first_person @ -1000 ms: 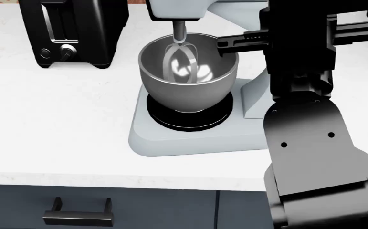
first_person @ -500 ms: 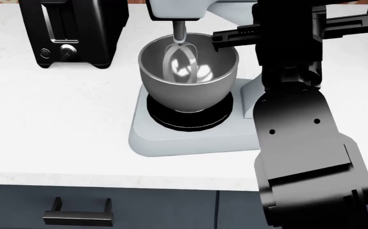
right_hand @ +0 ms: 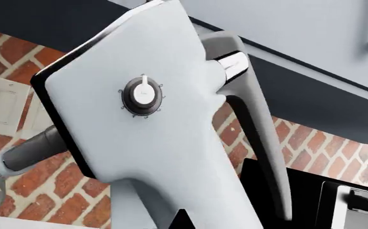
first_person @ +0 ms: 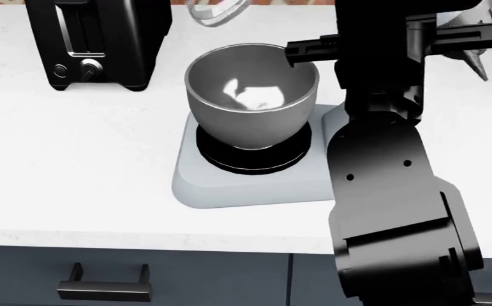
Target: Open the stand mixer head.
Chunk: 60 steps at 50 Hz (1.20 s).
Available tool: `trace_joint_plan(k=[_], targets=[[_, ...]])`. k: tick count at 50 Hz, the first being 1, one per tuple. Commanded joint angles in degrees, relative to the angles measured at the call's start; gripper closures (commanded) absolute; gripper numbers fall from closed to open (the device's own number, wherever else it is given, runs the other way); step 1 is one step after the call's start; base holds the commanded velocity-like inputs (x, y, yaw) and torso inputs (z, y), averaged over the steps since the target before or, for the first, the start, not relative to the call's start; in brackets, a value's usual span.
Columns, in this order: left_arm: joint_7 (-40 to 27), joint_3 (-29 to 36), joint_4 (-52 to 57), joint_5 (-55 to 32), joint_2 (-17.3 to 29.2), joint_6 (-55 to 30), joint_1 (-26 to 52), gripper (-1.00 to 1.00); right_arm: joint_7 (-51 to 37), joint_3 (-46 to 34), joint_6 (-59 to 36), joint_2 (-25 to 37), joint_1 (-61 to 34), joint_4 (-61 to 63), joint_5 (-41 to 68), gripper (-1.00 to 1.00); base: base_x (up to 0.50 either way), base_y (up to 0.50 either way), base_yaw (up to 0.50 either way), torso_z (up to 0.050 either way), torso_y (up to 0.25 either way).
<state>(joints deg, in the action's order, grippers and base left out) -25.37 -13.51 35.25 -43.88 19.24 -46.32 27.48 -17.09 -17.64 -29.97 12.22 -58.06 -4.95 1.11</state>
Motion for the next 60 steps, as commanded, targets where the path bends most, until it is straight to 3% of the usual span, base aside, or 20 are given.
trace_joint_plan(k=[1,11,12,60], targets=[[-0.25,-0.35,0.21,-0.60,0.40,-0.08,-0.16,-1.00,1.47,-0.68,3.64,-0.35,-2.56,-8.77,2.72,1.00,0.02,0.00,0.01,0.000,0.000],[-0.26,0.14,-0.30,-0.32,0.26,0.49,-0.11,-1.00,1.24,-0.97,2.52,0.54,-2.29,-7.33,2.48,1.00,0.01,0.00,0.00,0.002,0.000],[-0.34,0.20,-0.20,-0.28,0.27,0.51,-0.16,-1.00,1.46,-1.08,2.10,0.61,-2.45,-7.88,2.54,-1.00,0.00,0.00,0.00,0.000,0.000],[-1.67,0.00,0.16,-1.58,1.20,0.77,-0.24,-1.00,0.36,-1.02,1.25,1.75,-1.60,-6.03,3.41,-1.00,0.00,0.00,0.00,0.000,0.000]])
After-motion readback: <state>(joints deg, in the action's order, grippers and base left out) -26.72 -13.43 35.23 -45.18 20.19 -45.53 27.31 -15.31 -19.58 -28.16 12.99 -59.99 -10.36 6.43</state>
